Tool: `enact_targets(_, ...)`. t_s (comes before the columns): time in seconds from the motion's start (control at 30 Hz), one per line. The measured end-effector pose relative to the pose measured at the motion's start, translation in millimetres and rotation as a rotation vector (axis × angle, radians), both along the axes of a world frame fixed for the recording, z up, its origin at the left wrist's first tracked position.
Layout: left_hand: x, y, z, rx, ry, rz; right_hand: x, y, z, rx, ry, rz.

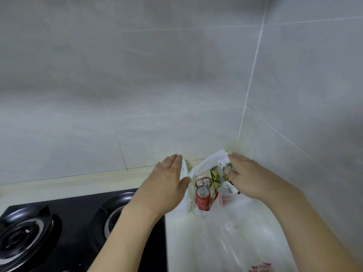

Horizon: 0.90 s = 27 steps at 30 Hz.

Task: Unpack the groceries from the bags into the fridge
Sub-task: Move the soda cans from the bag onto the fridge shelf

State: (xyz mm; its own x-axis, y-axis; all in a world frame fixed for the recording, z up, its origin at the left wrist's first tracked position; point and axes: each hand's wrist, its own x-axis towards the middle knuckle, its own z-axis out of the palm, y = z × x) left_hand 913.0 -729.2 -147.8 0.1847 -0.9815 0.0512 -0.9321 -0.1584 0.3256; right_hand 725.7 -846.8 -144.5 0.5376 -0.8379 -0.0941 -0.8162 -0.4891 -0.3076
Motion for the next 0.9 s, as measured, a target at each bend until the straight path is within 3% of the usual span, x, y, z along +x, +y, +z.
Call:
enact_targets(0.5, 30.4, -97.3, -58.4, 0.167, 0.069, -0.001, 27.3, -102.5, -85.7, 0.274, 0.073, 0.002)
enact_targets(0.9, 19.8, -156.7, -146.1, 0.391, 0.166, -0.067, 37.9, -131.0, -159.9, 0.304, 0.271, -0.068)
